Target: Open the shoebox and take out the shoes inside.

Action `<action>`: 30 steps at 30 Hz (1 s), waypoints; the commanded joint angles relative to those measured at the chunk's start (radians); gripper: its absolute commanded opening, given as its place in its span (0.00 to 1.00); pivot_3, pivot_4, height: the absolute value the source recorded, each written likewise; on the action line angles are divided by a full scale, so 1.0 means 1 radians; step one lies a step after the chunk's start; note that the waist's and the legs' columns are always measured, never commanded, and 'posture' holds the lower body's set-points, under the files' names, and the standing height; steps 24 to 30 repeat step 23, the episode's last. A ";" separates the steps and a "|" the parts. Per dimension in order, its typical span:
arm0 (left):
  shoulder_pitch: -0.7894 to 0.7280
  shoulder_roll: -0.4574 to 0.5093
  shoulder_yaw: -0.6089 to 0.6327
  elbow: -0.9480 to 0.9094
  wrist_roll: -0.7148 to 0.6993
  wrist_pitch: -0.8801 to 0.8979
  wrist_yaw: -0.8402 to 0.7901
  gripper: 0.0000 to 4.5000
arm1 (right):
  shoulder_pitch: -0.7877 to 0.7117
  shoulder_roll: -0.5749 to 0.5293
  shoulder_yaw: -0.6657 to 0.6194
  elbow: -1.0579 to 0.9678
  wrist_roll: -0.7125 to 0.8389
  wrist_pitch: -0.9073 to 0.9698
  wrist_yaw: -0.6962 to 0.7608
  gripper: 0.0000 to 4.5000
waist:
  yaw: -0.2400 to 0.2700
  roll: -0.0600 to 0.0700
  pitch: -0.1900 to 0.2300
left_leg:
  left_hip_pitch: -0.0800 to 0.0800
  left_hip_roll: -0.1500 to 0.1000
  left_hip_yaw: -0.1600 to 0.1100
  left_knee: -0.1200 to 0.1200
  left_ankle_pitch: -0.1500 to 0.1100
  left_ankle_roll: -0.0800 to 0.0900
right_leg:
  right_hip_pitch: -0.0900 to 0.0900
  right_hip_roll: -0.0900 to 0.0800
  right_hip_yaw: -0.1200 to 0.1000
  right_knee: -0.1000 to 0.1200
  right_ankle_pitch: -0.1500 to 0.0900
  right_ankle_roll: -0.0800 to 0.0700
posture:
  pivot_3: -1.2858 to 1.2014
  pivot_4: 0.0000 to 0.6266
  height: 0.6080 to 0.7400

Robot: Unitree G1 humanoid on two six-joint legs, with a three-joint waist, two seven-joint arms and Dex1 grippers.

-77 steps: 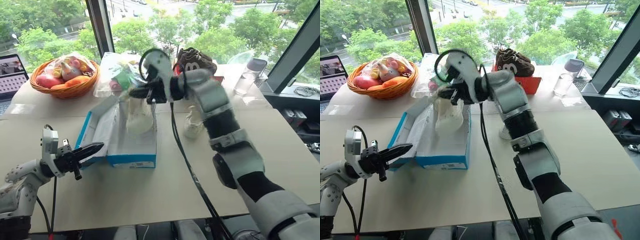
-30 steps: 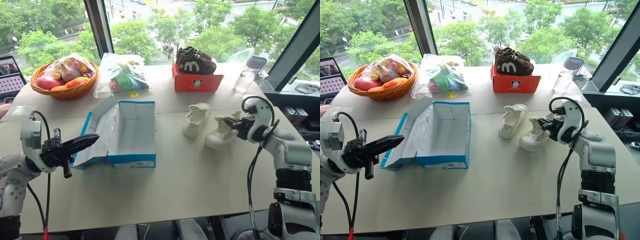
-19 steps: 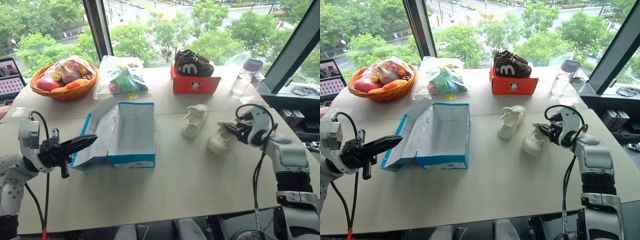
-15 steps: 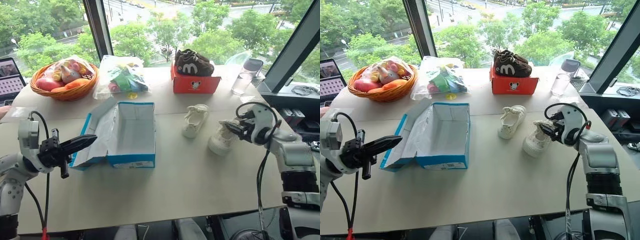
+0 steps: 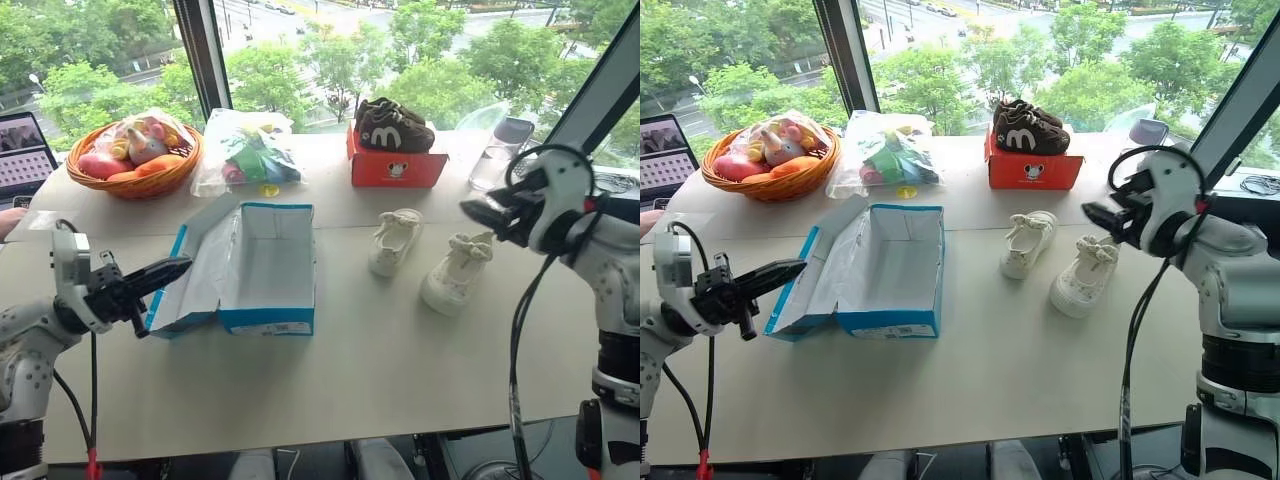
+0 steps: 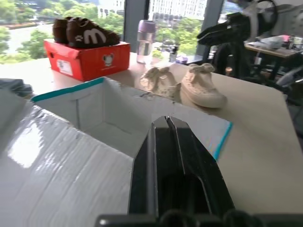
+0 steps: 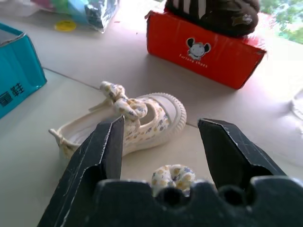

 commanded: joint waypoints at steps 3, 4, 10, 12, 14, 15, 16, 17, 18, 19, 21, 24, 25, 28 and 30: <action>0.071 -0.127 -0.016 -0.052 0.010 -0.099 0.019 0.00 | 0.143 0.017 0.115 -0.037 -0.105 -0.146 -0.024 0.66 | -0.001 -0.002 -0.001 | 0.001 0.000 0.000 0.002 0.000 0.000 | 0.001 -0.001 0.000 0.000 -0.003 -0.005 | 0.52 0.24 1.00; 0.088 -0.166 -0.041 -0.053 0.027 -0.124 0.029 0.00 | 0.175 0.030 0.135 -0.005 -0.119 -0.184 -0.036 0.66 | -0.001 -0.003 -0.002 | 0.002 0.000 0.001 0.002 0.000 0.000 | 0.002 -0.001 0.000 0.001 -0.003 -0.006 | 0.52 0.24 1.00; 0.111 -0.268 -0.113 -0.013 0.094 -0.226 0.063 0.00 | 0.294 0.064 0.196 0.184 -0.190 -0.354 -0.074 0.66 | 0.001 -0.008 -0.006 | 0.002 0.000 0.001 0.001 0.000 0.000 | 0.002 -0.001 0.000 -0.001 -0.003 -0.007 | 0.52 0.24 1.00; 0.104 -0.268 -0.109 -0.010 0.084 -0.236 0.064 0.00 | 0.303 0.077 0.187 0.210 -0.191 -0.377 -0.078 0.66 | 0.000 -0.008 -0.006 | 0.002 0.000 0.001 0.001 0.000 0.000 | 0.002 -0.001 0.000 0.000 -0.003 -0.007 | 0.52 0.24 1.00; 0.103 -0.259 -0.114 -0.014 0.087 -0.244 0.057 0.00 | 0.307 0.094 0.169 0.224 -0.174 -0.388 -0.076 0.66 | -0.003 -0.008 -0.006 | 0.002 0.000 0.001 0.002 0.000 0.000 | 0.002 -0.001 0.000 0.000 -0.003 -0.007 | 0.52 0.24 1.00; 0.103 -0.256 -0.116 -0.015 0.090 -0.247 0.056 0.00 | 0.309 0.099 0.161 0.229 -0.172 -0.390 -0.075 0.66 | -0.003 -0.008 -0.006 | 0.002 0.000 0.001 0.002 0.000 0.000 | 0.002 -0.001 0.000 0.000 -0.003 -0.007 | 0.52 0.24 1.00; 0.102 -0.256 -0.117 -0.016 0.085 -0.248 0.053 0.00 | 0.310 0.103 0.156 0.233 -0.173 -0.394 -0.073 0.66 | -0.003 -0.008 -0.006 | 0.002 0.000 0.001 0.002 0.000 0.000 | 0.002 -0.001 -0.001 0.000 -0.003 -0.007 | 0.52 0.24 1.00; 0.102 -0.256 -0.118 -0.020 0.081 -0.248 0.051 0.00 | 0.312 0.106 0.151 0.235 -0.174 -0.396 -0.071 0.66 | -0.003 -0.008 -0.006 | 0.002 0.000 0.001 0.002 0.000 0.000 | 0.002 -0.001 0.000 0.000 -0.003 -0.007 | 0.52 0.24 1.00; 0.102 -0.255 -0.121 -0.025 0.080 -0.247 0.049 0.00 | 0.312 0.112 0.147 0.237 -0.172 -0.397 -0.070 0.66 | -0.003 -0.008 -0.006 | 0.001 0.000 0.001 0.002 0.000 0.000 | 0.002 -0.001 0.000 -0.001 -0.003 -0.007 | 0.52 0.24 1.00; 0.102 -0.254 -0.123 -0.028 0.080 -0.247 0.048 0.00 | 0.312 0.117 0.144 0.238 -0.170 -0.398 -0.069 0.66 | -0.003 -0.008 -0.006 | 0.001 0.000 0.001 0.002 0.000 0.000 | 0.002 -0.001 0.000 -0.001 -0.003 -0.007 | 0.52 0.24 1.00; 0.104 -0.255 -0.128 -0.036 0.082 -0.246 0.047 0.00 | 0.307 0.120 0.144 0.242 -0.176 -0.399 -0.067 0.66 | -0.002 -0.008 -0.006 | 0.001 0.000 0.001 0.002 0.000 0.000 | 0.002 -0.001 0.000 -0.001 -0.003 -0.007 | 0.52 0.24 1.00; 0.108 -0.255 -0.138 -0.046 0.085 -0.247 0.043 0.00 | 0.302 0.131 0.137 0.245 -0.174 -0.396 -0.066 0.66 | -0.002 -0.008 -0.006 | 0.001 0.000 0.001 0.002 0.000 0.000 | 0.002 -0.001 -0.001 -0.001 -0.003 -0.007 | 0.52 0.24 1.00; 0.108 -0.255 -0.138 -0.046 0.085 -0.247 0.043 0.00 | 0.302 0.131 0.137 0.245 -0.174 -0.396 -0.066 0.66 | -0.002 -0.008 -0.006 | 0.001 0.000 0.001 0.002 0.000 0.000 | 0.002 -0.001 -0.001 -0.001 -0.003 -0.007 | 0.52 0.24 1.00; 0.108 -0.255 -0.138 -0.046 0.085 -0.247 0.043 0.00 | 0.302 0.131 0.137 0.245 -0.174 -0.396 -0.066 0.66 | -0.002 -0.008 -0.006 | 0.001 0.000 0.001 0.002 0.000 0.000 | 0.002 -0.001 -0.001 -0.001 -0.003 -0.007 | 0.52 0.24 1.00; 0.108 -0.255 -0.138 -0.046 0.085 -0.247 0.043 0.00 | 0.302 0.131 0.137 0.245 -0.174 -0.396 -0.066 0.66 | -0.002 -0.008 -0.006 | 0.001 0.000 0.001 0.002 0.000 0.000 | 0.002 -0.001 -0.001 -0.001 -0.003 -0.007 | 0.52 0.24 1.00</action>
